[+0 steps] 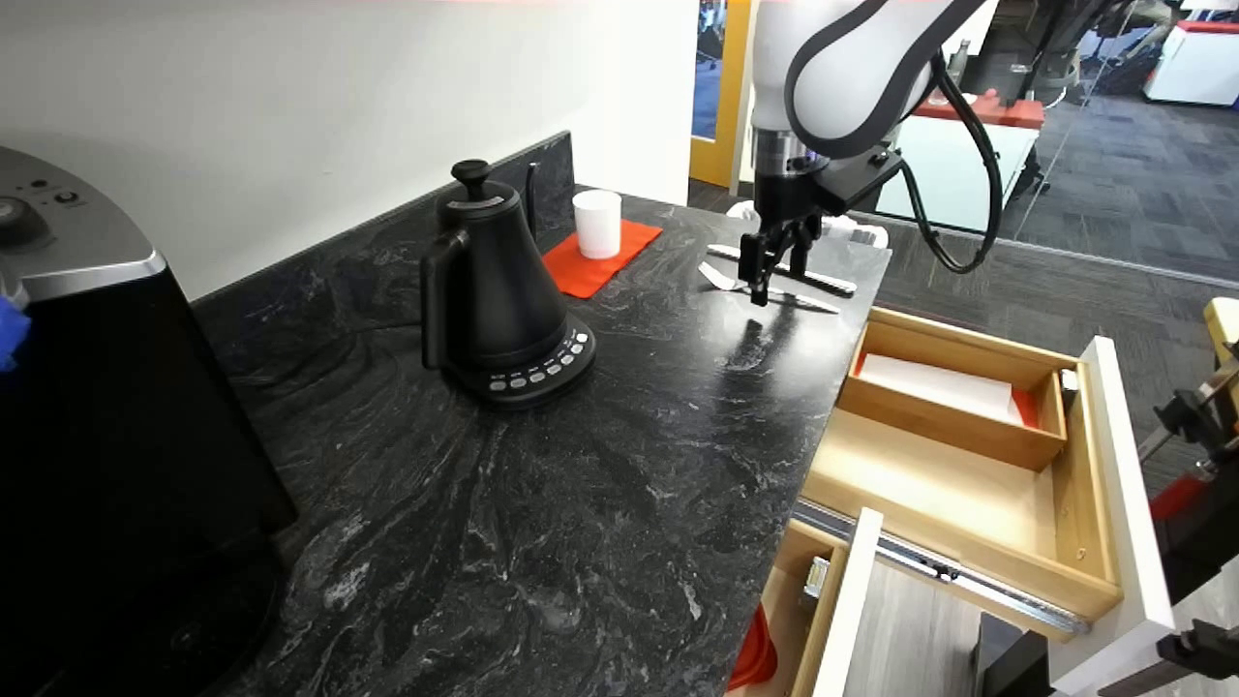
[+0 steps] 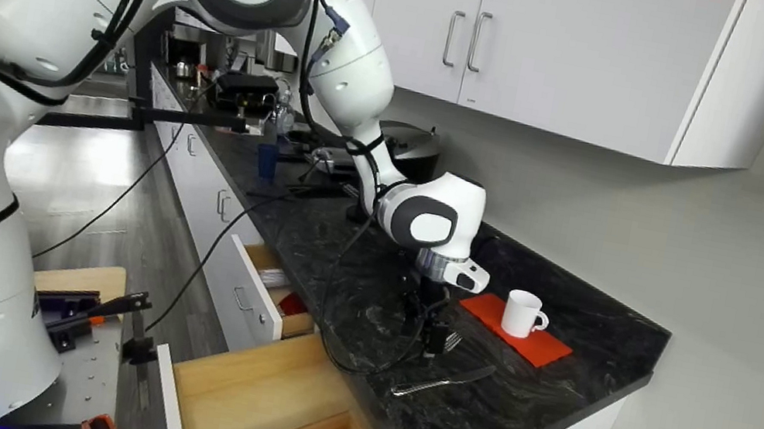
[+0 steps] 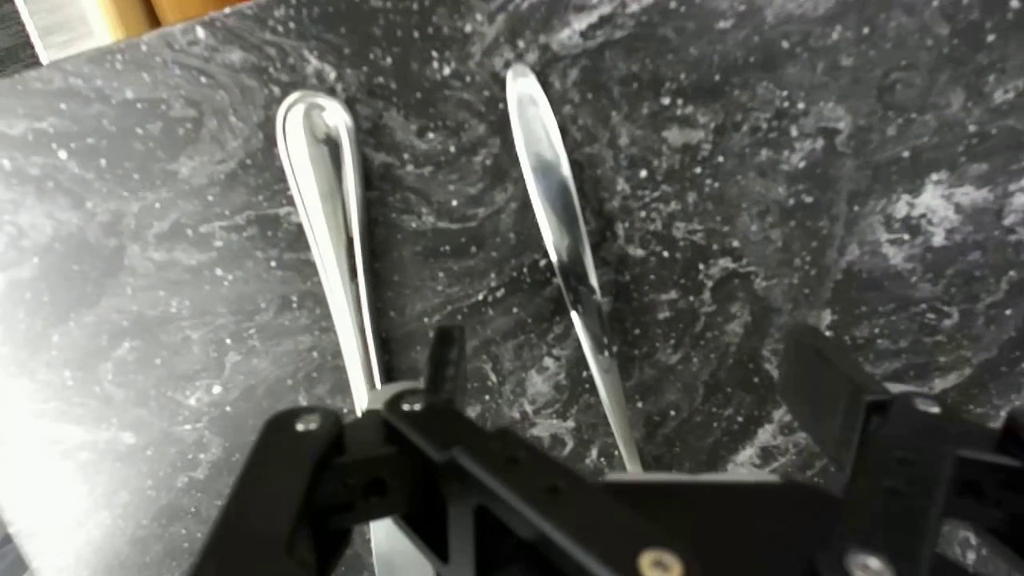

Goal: Put the fork and knife into the drawer.

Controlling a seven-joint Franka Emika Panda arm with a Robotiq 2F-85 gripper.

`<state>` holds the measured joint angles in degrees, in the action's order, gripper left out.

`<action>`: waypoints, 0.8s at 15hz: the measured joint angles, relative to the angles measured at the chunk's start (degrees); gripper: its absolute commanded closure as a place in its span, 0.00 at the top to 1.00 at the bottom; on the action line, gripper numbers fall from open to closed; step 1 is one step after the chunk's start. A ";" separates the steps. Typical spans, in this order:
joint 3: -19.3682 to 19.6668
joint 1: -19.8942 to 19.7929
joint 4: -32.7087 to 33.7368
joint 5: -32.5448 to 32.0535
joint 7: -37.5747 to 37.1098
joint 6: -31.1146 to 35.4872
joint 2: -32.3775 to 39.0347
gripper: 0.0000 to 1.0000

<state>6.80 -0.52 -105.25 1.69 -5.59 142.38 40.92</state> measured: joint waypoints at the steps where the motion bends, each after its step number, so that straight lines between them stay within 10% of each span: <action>1: 0.00 -0.04 0.00 -0.14 0.02 0.00 0.21 1.00; 12: -2.46 -2.26 -0.19 -0.88 10.58 0.28 0.39 1.00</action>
<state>4.34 -2.78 -105.44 0.81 4.99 142.65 41.30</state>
